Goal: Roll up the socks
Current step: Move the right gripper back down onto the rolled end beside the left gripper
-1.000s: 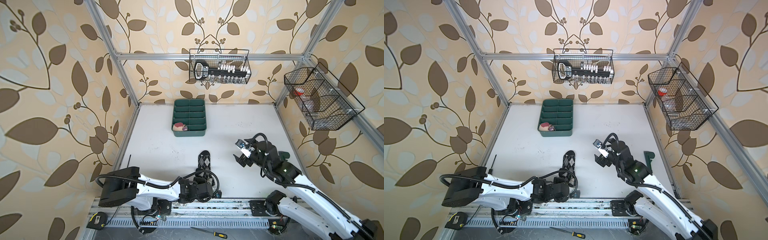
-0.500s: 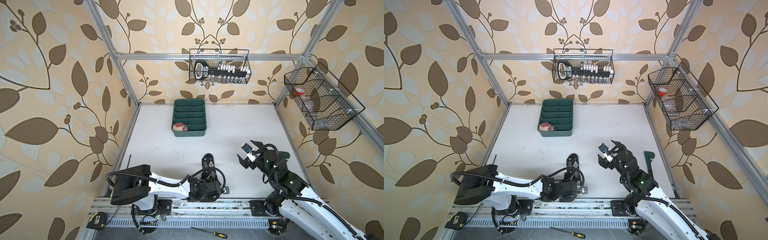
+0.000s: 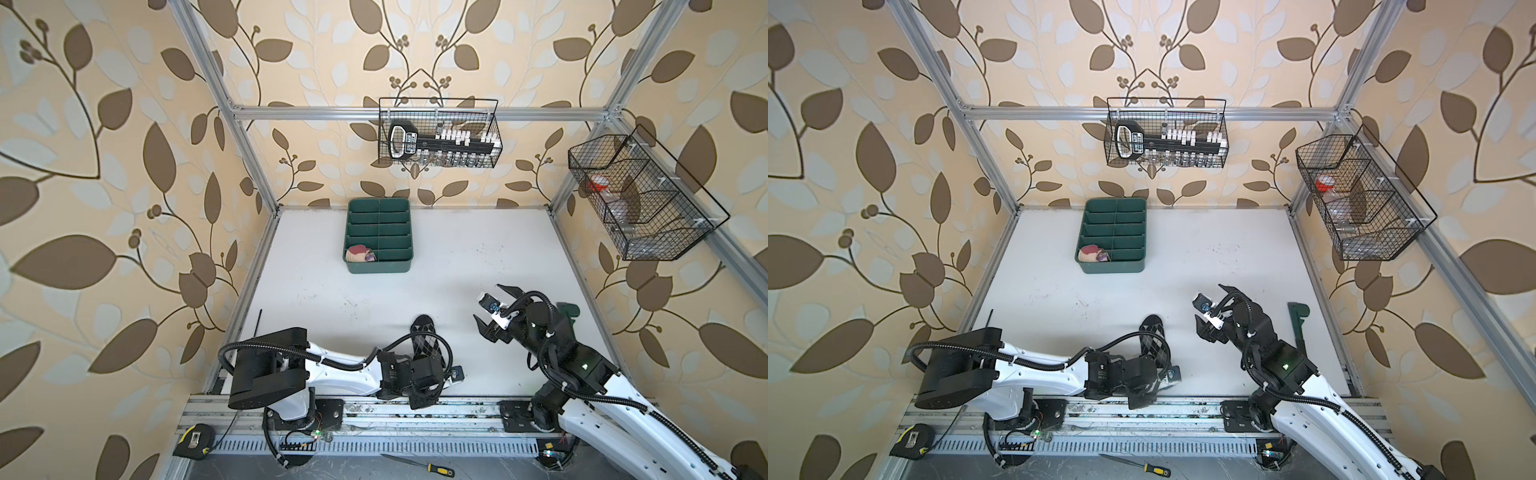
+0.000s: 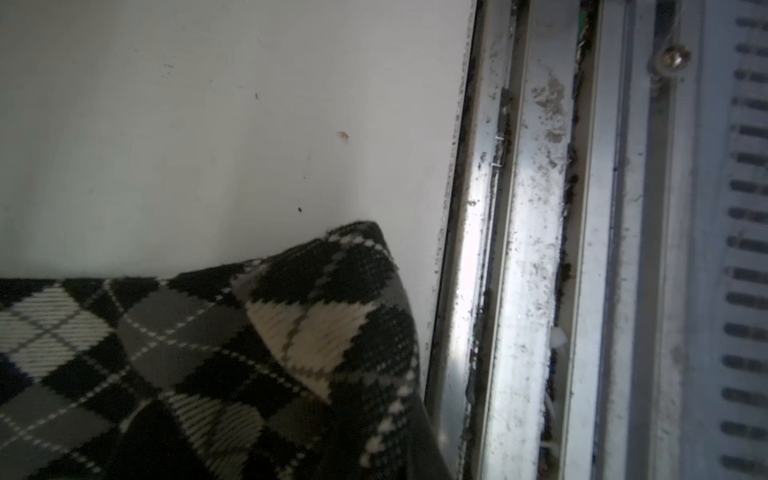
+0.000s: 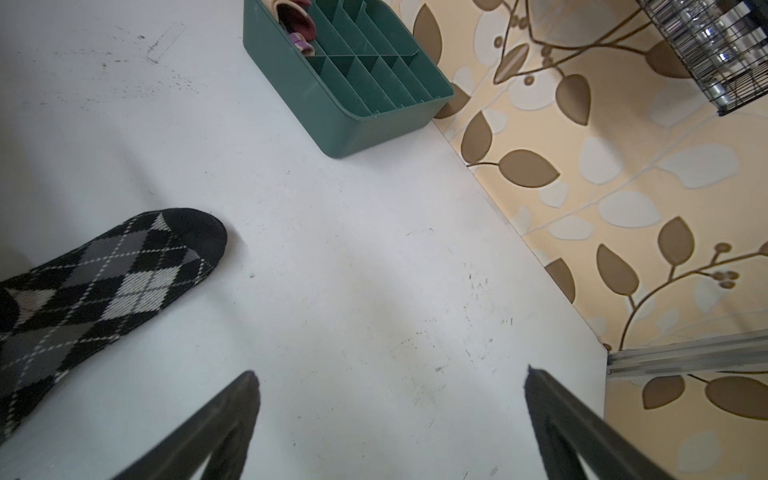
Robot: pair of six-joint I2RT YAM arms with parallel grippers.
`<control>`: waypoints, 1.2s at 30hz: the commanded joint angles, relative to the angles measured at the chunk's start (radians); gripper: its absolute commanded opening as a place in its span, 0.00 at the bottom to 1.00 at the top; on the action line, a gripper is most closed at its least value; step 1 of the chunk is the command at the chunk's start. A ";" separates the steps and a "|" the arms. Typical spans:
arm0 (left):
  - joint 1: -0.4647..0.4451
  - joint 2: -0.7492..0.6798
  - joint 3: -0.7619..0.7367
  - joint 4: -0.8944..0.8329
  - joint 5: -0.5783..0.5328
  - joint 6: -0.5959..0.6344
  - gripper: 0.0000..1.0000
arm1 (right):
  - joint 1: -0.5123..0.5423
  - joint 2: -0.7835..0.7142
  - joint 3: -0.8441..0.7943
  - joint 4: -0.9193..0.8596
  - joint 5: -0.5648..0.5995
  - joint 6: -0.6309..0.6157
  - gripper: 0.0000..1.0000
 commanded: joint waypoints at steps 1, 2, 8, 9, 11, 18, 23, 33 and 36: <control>0.039 0.041 -0.035 -0.069 0.152 -0.074 0.00 | 0.008 -0.027 0.030 -0.035 -0.013 -0.057 1.00; 0.052 0.040 -0.034 -0.075 0.170 -0.082 0.00 | 0.010 -0.034 0.029 -0.039 -0.013 -0.069 1.00; 0.135 0.042 -0.028 -0.083 0.345 -0.170 0.00 | 0.032 -0.049 0.025 -0.099 -0.034 -0.090 1.00; 0.147 0.045 -0.032 -0.070 0.380 -0.188 0.00 | 0.038 -0.053 0.022 -0.109 -0.040 -0.091 1.00; 0.169 0.054 -0.042 -0.040 0.412 -0.235 0.00 | 0.062 -0.061 0.017 -0.142 -0.048 -0.108 1.00; 0.244 0.091 -0.075 0.049 0.496 -0.305 0.00 | 0.183 -0.083 0.026 -0.303 -0.051 -0.230 1.00; 0.306 0.079 -0.114 0.103 0.520 -0.351 0.00 | 0.330 -0.119 -0.009 -0.344 0.006 -0.282 0.99; 0.376 0.130 -0.152 0.228 0.572 -0.462 0.00 | 0.664 -0.003 -0.135 -0.119 0.179 -0.303 0.92; 0.394 0.132 -0.167 0.242 0.578 -0.478 0.00 | 0.728 0.062 -0.162 -0.046 0.207 -0.306 0.87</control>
